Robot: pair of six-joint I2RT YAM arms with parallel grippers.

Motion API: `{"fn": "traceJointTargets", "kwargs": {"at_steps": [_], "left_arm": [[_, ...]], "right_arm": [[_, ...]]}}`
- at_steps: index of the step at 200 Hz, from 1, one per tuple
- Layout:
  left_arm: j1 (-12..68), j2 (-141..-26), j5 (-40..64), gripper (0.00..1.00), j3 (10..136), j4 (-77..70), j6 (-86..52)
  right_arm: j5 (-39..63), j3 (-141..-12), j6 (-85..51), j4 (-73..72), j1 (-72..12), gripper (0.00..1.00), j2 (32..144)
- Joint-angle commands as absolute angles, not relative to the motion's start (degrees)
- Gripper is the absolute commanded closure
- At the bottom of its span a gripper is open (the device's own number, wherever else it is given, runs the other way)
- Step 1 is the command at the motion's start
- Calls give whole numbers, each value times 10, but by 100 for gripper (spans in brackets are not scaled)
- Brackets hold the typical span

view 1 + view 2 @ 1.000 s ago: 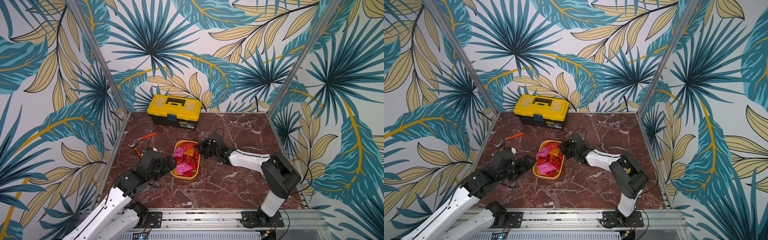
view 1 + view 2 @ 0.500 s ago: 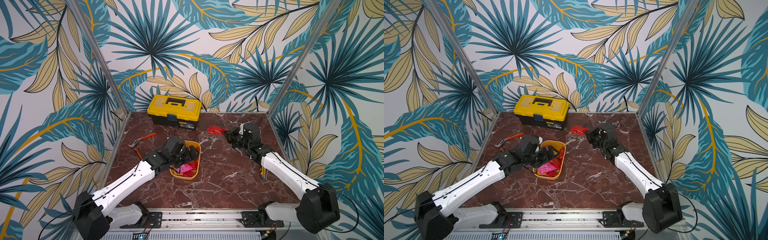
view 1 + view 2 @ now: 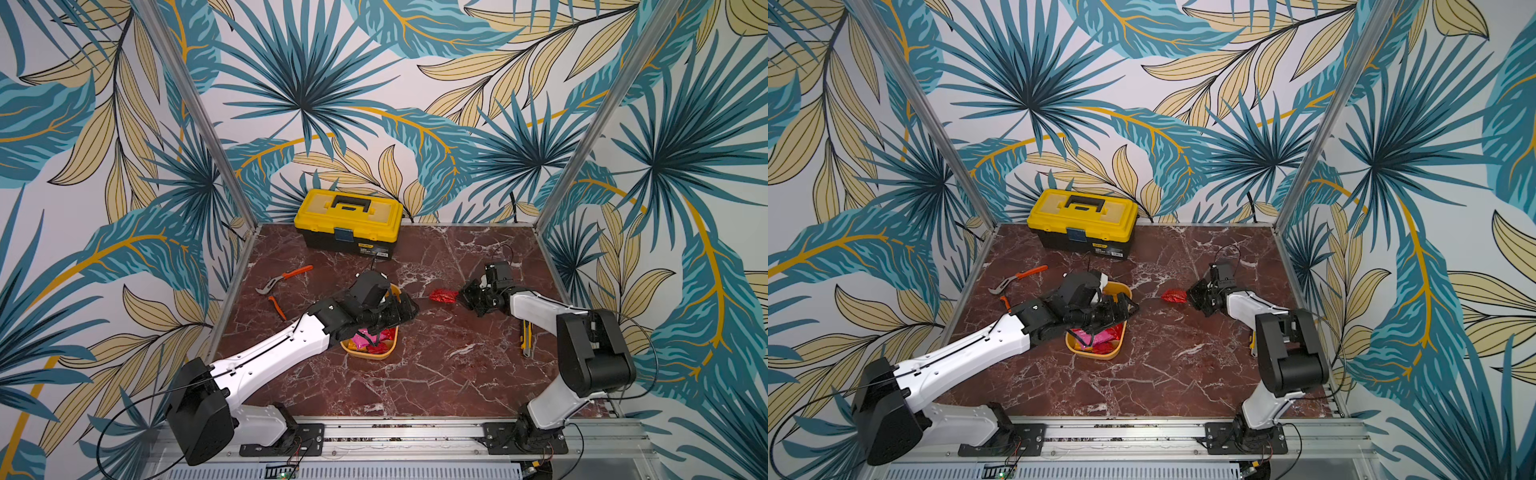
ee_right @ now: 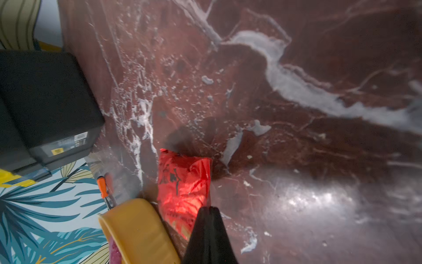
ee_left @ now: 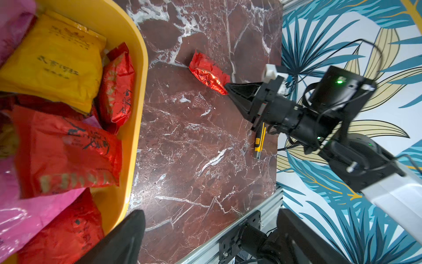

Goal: Take the tea bags out of the storage box
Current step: Place the tea bag at the center of the board.

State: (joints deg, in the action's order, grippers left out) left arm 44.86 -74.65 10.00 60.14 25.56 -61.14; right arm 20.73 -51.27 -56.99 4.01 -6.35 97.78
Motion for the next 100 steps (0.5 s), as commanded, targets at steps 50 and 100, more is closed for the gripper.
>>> {"fn": "traceJointTargets", "kwargs": {"at_steps": [50,100], "left_arm": [[448,-670,58,4,579,294,-615],[447,-621,18,2,560,341,-618]], "right_arm": [[166,-550,-496,83,-61,57,997],[106,-546,-470,150,-62,45,965]]}}
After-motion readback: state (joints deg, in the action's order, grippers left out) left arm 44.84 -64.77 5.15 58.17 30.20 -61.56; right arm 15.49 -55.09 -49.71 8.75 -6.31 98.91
